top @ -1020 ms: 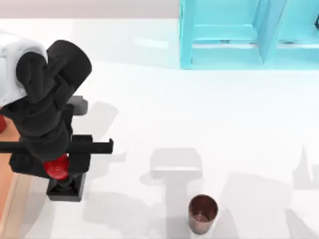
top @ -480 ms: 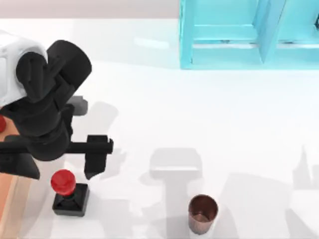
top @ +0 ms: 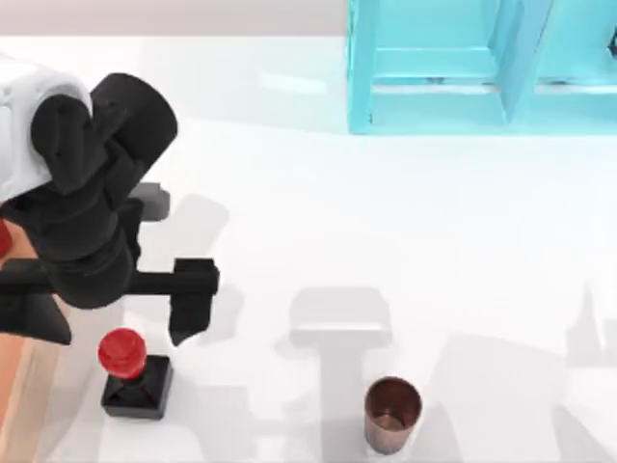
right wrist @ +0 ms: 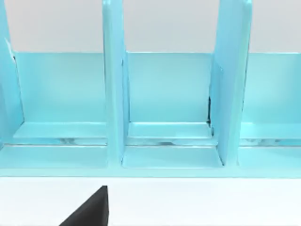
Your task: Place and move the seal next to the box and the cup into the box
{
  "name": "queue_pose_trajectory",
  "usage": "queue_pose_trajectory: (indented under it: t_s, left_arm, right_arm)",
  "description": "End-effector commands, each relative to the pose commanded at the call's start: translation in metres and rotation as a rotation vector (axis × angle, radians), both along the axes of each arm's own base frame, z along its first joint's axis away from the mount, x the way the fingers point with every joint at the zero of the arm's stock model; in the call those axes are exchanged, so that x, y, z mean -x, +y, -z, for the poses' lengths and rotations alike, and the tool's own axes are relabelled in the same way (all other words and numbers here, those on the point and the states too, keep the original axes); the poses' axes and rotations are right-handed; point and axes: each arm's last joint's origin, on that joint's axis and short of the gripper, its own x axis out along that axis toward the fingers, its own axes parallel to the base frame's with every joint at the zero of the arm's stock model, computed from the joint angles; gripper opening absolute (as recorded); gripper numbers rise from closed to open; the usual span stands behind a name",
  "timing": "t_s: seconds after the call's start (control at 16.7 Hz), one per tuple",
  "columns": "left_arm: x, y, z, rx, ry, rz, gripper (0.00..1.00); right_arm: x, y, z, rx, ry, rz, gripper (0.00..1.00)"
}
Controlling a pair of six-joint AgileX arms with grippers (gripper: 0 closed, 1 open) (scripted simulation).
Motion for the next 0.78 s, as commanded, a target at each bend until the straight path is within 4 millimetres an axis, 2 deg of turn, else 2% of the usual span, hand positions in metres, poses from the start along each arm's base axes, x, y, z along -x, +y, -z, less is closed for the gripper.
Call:
queue_pose_trajectory:
  t_s: [0.12,0.36,0.48,0.6,0.78]
  left_arm:
    - [-0.002,-0.002,-0.014,-0.001,0.000,0.000,1.00]
    - [-0.004,-0.002,-0.066,-0.004,0.006,-0.003,1.00]
    - [-0.001,0.000,-0.086,-0.002,0.003,-0.002,1.00]
    - [0.001,0.001,-0.096,0.001,-0.001,-0.002,1.00]
    - [0.001,0.001,-0.096,0.001,-0.001,-0.002,1.00]
  right_arm:
    - [0.000,0.000,0.000,0.000,0.000,0.000,1.00]
    - [0.000,0.000,0.000,0.000,0.000,0.000,1.00]
    - [0.000,0.000,0.000,0.000,0.000,0.000,1.00]
    - [0.000,0.000,0.000,0.000,0.000,0.000,1.00]
    - [0.000,0.000,0.000,0.000,0.000,0.000,1.00]
